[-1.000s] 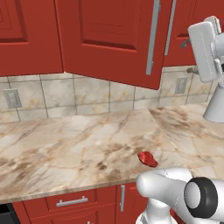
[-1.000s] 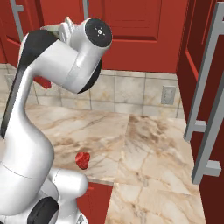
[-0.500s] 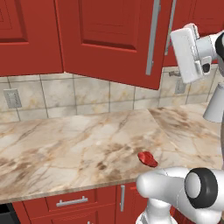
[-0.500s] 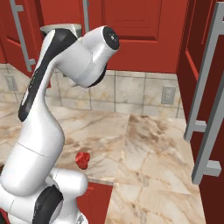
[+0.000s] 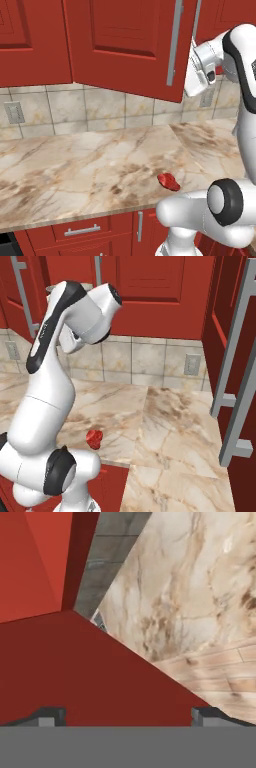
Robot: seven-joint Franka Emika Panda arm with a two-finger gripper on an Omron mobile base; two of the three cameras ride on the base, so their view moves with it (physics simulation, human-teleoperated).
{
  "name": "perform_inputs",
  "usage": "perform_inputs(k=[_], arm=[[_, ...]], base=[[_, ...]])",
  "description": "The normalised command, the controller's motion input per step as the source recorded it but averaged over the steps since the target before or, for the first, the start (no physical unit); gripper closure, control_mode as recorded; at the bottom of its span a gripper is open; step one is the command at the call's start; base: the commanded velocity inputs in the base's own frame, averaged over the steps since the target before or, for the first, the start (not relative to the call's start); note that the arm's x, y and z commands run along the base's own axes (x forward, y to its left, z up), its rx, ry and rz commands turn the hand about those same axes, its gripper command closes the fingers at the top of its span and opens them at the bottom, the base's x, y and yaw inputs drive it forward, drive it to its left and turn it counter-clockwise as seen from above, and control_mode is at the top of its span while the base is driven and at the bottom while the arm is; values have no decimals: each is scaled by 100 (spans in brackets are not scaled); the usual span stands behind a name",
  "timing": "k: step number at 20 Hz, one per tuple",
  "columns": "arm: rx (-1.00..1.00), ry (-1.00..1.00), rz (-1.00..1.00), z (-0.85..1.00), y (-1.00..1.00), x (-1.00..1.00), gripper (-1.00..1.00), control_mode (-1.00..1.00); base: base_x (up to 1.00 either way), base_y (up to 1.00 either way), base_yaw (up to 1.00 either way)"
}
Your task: Retrieve the bowl from the cabinet, then place the raw meat into the bowl to avoid contamination.
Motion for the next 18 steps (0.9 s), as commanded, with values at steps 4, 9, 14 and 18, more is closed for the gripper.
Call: perform_inputs(k=[4, 9, 14, 18], arm=[[0, 7, 29, -9, 77, -15, -100, -100], [-3, 6, 25, -6, 93, -31, -100, -100], [-4, 3, 14, -13, 100, -26, -100, -100], [0, 0, -1, -16, 79, -4, -100, -100]], base=[[0, 0, 0], [0, 0, 0], [0, 0, 0], [0, 0, 0]])
